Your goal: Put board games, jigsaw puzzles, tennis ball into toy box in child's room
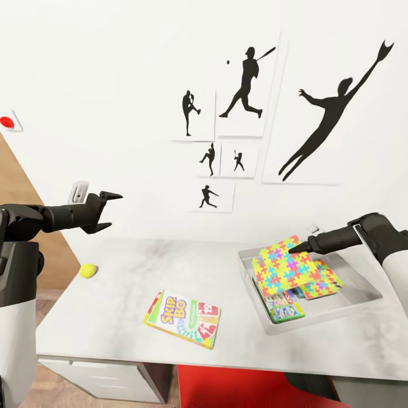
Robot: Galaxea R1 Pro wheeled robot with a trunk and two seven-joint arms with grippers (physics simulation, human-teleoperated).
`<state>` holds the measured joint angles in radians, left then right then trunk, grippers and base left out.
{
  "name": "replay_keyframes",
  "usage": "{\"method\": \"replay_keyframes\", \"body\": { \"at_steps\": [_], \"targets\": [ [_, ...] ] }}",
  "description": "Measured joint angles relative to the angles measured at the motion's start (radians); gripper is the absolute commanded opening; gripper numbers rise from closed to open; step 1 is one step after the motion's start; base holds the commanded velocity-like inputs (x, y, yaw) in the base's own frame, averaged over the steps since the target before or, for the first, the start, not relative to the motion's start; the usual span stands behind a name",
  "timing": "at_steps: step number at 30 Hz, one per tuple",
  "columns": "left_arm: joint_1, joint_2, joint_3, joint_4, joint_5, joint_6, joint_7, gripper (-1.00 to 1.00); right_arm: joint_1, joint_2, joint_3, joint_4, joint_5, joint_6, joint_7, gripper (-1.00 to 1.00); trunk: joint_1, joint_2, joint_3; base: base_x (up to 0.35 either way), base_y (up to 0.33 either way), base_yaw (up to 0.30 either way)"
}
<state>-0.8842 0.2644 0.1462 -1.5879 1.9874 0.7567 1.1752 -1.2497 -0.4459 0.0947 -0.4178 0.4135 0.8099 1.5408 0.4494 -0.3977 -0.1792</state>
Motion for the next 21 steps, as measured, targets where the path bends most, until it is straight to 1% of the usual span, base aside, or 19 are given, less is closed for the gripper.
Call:
{"method": "replay_keyframes", "body": {
  "at_steps": [21],
  "targets": [
    [0.0, 0.0, 0.001, -0.002, 0.003, 0.001, 0.0, 1.0, -0.001, -0.004, -0.003, 0.003, -0.003, -0.071, 0.007, -1.0, 0.0, 0.0, -0.035, 0.0, 0.0, 0.0]
  ]
}}
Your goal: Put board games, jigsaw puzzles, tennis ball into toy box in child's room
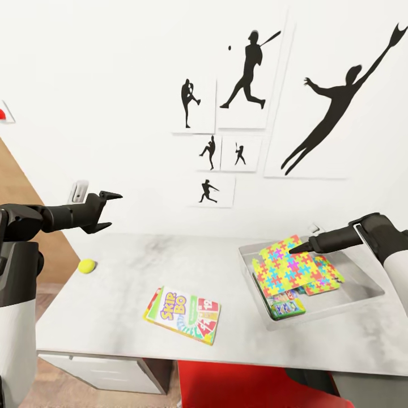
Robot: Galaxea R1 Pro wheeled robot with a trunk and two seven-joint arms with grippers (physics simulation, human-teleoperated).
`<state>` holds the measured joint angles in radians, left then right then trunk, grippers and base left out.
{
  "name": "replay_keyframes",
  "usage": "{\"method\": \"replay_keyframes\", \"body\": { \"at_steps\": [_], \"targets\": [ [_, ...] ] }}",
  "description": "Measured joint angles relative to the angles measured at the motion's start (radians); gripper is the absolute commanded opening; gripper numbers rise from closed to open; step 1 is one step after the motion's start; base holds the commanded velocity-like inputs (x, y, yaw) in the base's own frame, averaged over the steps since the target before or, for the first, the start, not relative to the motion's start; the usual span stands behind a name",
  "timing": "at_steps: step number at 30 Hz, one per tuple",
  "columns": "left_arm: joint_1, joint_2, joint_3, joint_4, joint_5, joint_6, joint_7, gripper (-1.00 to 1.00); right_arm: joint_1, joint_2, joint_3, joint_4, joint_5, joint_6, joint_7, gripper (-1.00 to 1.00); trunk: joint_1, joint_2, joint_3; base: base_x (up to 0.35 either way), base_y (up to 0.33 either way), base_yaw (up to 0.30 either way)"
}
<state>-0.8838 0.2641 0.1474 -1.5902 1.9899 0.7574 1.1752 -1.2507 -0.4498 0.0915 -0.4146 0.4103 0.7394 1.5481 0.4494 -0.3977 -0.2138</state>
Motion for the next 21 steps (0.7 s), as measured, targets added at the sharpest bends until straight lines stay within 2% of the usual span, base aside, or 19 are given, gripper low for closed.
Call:
{"method": "replay_keyframes", "body": {
  "at_steps": [14, 21],
  "targets": [
    [0.0, 0.002, 0.0, 0.0, 0.0, 0.0, 0.0, 1.0, -0.002, -0.005, -0.009, 0.001, -0.006, -0.013, 0.001, -1.0, 0.0, 0.0, -0.023, 0.0, 0.0, 0.0],
    [0.0, 0.004, 0.0, 0.0, 0.0, 0.001, -0.001, 1.0, -0.015, -0.016, -0.014, 0.0, -0.018, -0.015, 0.001, -1.0, 0.0, 0.0, -0.035, 0.0, 0.0, 0.001]
  ]
}}
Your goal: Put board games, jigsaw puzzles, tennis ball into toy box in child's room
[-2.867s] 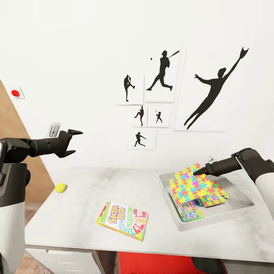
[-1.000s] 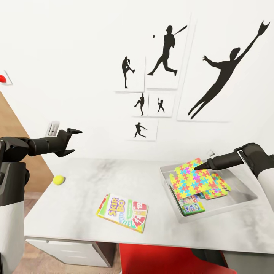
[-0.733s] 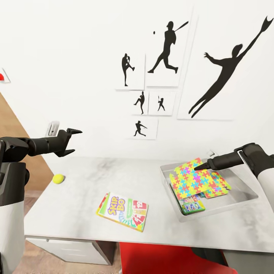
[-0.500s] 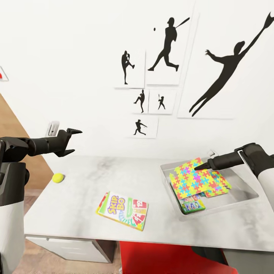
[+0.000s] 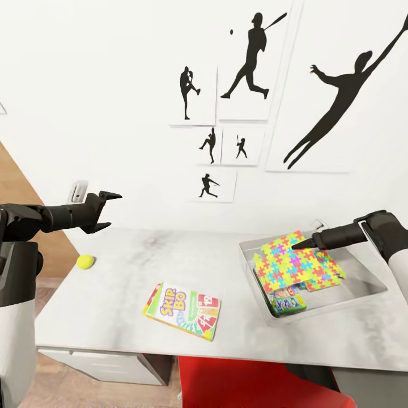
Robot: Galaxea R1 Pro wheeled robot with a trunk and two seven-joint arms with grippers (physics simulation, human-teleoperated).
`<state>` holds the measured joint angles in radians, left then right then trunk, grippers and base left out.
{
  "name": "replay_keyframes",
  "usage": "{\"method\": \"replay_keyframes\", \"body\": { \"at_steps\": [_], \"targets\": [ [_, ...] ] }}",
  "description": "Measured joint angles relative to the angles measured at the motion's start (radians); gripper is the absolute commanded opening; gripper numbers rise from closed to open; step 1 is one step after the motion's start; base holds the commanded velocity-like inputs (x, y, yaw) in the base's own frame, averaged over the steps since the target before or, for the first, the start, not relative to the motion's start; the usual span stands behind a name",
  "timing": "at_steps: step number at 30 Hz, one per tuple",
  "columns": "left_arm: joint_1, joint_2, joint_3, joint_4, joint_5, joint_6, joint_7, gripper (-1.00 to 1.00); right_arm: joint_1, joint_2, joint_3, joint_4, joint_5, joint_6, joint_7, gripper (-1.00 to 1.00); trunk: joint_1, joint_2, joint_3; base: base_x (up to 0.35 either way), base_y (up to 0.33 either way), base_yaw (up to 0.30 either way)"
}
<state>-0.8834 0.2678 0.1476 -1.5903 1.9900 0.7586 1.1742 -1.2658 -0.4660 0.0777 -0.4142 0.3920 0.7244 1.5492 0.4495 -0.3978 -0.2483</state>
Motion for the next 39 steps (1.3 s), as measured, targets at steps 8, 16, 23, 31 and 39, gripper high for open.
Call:
{"method": "replay_keyframes", "body": {
  "at_steps": [8, 16, 23, 31, 39],
  "targets": [
    [0.0, 0.001, 0.0, 0.0, 0.0, 0.0, 0.0, 1.0, -0.005, -0.011, -0.003, -0.007, -0.016, -0.002, 0.0, -1.0, 0.0, 0.0, -0.009, 0.0, 0.0, 0.0],
    [0.0, 0.001, 0.0, 0.0, 0.0, 0.0, 0.0, 1.0, -0.006, -0.015, -0.006, -0.011, -0.023, -0.01, 0.0, -1.0, 0.0, 0.0, -0.011, 0.0, 0.0, -0.117],
    [0.0, 0.001, 0.0, 0.0, 0.0, 0.0, 0.0, 1.0, -0.006, -0.015, -0.006, -0.012, -0.031, -0.026, 0.001, -1.0, 0.0, 0.0, -0.011, 0.0, 0.0, -0.056],
    [0.0, 0.001, 0.0, 0.0, 0.0, 0.0, 0.001, 1.0, -0.006, -0.012, -0.004, -0.013, -0.038, -0.031, 0.002, -1.0, 0.0, 0.0, -0.011, 0.0, 0.0, -0.016],
    [0.0, 0.001, 0.0, 0.0, -0.001, 0.0, 0.001, 1.0, -0.006, -0.008, -0.002, -0.013, -0.041, -0.032, 0.002, -1.0, 0.0, 0.0, -0.015, 0.0, 0.0, -0.004]
  ]
}}
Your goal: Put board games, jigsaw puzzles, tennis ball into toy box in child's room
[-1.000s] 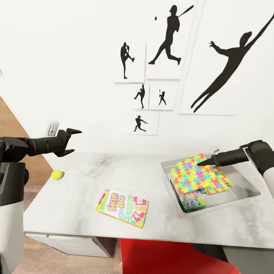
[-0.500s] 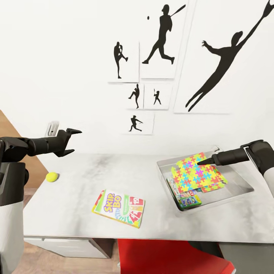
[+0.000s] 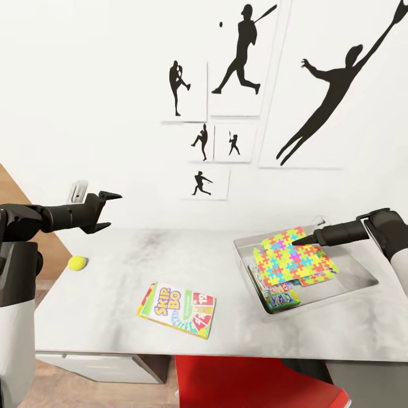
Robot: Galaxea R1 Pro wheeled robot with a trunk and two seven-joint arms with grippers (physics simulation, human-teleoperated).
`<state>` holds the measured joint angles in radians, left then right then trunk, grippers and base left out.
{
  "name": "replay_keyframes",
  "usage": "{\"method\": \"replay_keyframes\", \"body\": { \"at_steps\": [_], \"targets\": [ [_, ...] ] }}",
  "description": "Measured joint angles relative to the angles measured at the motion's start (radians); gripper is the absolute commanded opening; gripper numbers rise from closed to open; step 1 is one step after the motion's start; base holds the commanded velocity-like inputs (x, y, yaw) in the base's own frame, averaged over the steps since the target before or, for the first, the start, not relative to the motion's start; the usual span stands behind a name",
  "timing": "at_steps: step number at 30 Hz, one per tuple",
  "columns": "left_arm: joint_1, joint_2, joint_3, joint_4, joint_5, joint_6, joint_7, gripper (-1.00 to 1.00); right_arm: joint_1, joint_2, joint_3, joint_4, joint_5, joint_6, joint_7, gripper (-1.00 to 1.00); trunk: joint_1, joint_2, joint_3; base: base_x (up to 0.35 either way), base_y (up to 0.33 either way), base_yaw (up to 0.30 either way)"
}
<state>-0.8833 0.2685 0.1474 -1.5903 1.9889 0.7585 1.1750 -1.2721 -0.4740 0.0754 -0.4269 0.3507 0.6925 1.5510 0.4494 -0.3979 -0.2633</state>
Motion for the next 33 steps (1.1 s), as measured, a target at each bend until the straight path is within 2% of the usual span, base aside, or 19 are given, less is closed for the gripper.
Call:
{"method": "replay_keyframes", "body": {
  "at_steps": [10, 33],
  "targets": [
    [0.0, 0.0, 0.0, 0.0, 0.0, 0.0, 0.0, 1.0, -0.001, 0.005, 0.002, 0.0, -0.001, 0.0, 0.0, -1.0, 0.0, 0.0, -0.014, 0.0, 0.0, 0.0],
    [0.001, 0.0, -0.001, 0.001, 0.0, 0.0, 0.0, 1.0, -0.002, 0.0, 0.0, 0.0, -0.003, 0.0, 0.0, -1.0, 0.0, 0.0, -0.051, 0.0, 0.0, 0.0]
  ]
}}
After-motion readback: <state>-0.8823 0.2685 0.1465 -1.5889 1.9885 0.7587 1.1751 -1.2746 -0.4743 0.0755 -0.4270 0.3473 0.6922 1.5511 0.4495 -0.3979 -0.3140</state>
